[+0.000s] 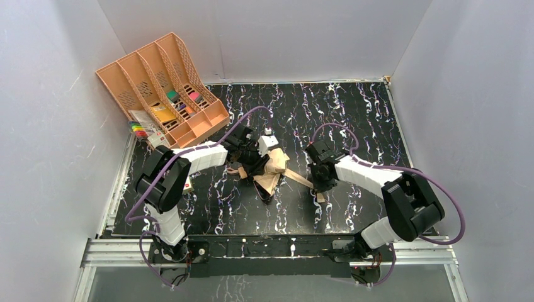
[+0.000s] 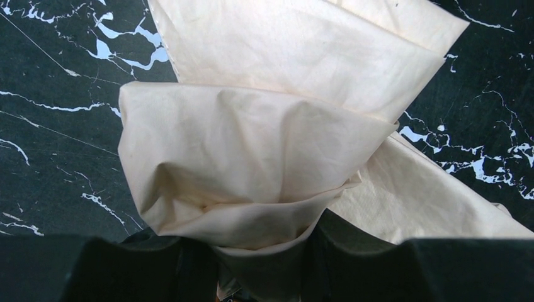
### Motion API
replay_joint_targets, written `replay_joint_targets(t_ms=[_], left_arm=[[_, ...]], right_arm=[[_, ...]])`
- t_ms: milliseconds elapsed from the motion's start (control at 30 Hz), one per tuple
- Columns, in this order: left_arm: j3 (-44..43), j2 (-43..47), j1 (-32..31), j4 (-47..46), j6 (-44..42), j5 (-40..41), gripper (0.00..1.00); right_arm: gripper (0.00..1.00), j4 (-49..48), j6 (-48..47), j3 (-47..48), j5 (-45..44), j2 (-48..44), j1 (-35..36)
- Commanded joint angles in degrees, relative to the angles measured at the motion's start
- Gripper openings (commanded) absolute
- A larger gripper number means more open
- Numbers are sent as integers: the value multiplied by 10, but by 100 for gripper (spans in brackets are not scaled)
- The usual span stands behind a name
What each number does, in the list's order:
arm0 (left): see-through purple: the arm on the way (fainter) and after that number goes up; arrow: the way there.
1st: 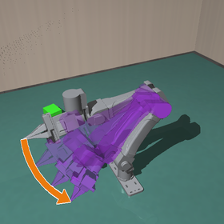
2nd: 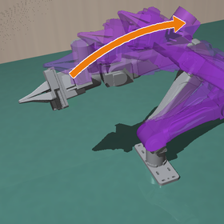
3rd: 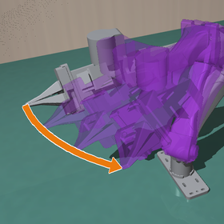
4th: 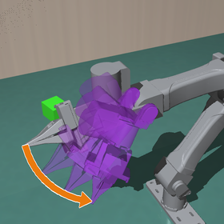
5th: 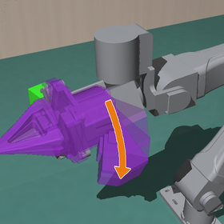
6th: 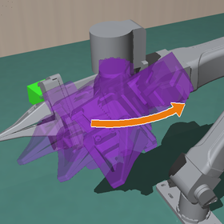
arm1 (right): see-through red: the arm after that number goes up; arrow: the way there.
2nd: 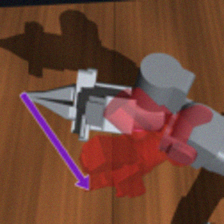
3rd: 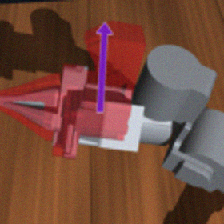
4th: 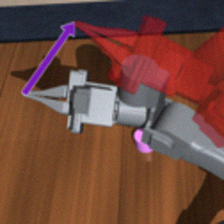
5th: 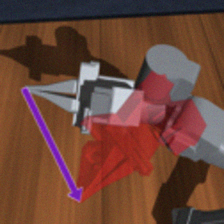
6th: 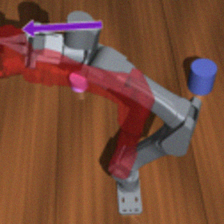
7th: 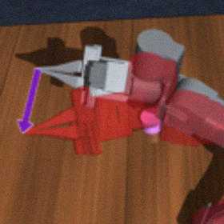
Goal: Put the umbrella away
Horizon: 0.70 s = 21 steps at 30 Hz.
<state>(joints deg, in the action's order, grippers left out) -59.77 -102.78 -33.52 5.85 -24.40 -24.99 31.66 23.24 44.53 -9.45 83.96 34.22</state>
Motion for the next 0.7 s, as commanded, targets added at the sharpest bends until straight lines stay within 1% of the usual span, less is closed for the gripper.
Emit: replay_joint_targets(t_ms=[0, 100, 167, 433, 567, 667], left_arm=[[2, -22, 5, 55, 23, 83, 0], [1, -28, 11, 48, 41, 89, 0], [0, -29, 21, 42, 56, 83, 0], [-2, -22, 45, 38, 70, 80, 0], [-5, -22, 49, 38, 74, 83, 0], [-10, -25, 51, 41, 79, 87, 0]], right_arm=[[0, 11, 37, -31, 23, 33, 12], [0, 14, 57, -39, 36, 21, 38], [0, 16, 76, -47, 48, 15, 68], [0, 15, 179, -79, 99, 7, 228], [0, 11, 219, -72, 116, 4, 306], [0, -6, 232, -64, 134, 13, 351]])
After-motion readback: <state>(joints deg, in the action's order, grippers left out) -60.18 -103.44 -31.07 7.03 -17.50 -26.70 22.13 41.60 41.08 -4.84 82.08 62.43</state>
